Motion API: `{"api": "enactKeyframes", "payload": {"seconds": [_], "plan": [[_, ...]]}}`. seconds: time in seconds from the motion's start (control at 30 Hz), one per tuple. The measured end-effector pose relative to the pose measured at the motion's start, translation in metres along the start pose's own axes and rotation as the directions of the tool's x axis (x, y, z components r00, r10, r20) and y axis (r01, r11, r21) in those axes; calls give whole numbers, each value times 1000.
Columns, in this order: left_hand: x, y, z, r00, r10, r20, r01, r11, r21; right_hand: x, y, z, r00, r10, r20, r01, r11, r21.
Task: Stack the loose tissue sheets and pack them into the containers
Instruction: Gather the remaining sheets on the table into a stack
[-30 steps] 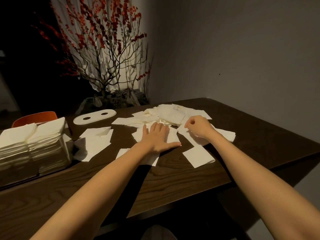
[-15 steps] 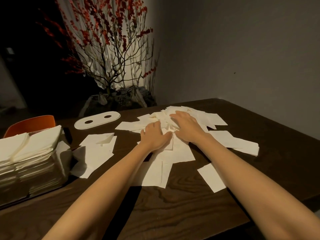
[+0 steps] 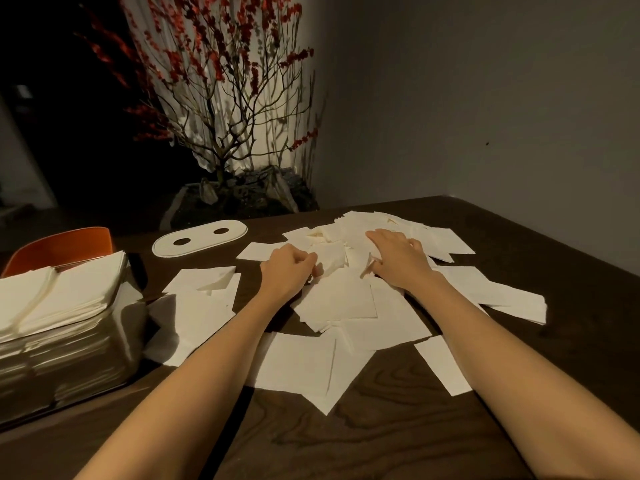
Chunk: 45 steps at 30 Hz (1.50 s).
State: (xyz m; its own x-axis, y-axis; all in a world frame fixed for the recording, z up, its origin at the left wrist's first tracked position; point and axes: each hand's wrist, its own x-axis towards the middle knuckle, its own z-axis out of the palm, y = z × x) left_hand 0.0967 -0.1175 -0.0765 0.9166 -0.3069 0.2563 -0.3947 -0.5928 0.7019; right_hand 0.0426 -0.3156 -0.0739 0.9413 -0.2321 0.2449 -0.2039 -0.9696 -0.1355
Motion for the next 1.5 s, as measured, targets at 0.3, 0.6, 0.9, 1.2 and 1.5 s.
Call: {"api": "enactKeyframes", "payload": {"seconds": [0.3,0.6,0.9,1.2,1.5], "plan": [[-4,-5,9,933,278,230,-286,958,1,1,-5,5,978,29,-207,-42,998,-56],[-11,5,0,972,223,76,-223,975,-4,-10,3,-5,881,359,-310,-207,879,429],[2,-2,-1,994,107,-13,-96,940,326,-4,-10,-2,978,21,-210,12,988,154],[34,7,-5,920,302,251,-393,697,600,-1,-22,1,997,-72,15,72,997,25],[29,4,2,904,427,-18,-384,830,403,-2,-19,-2,998,-67,6,66,991,116]]}}
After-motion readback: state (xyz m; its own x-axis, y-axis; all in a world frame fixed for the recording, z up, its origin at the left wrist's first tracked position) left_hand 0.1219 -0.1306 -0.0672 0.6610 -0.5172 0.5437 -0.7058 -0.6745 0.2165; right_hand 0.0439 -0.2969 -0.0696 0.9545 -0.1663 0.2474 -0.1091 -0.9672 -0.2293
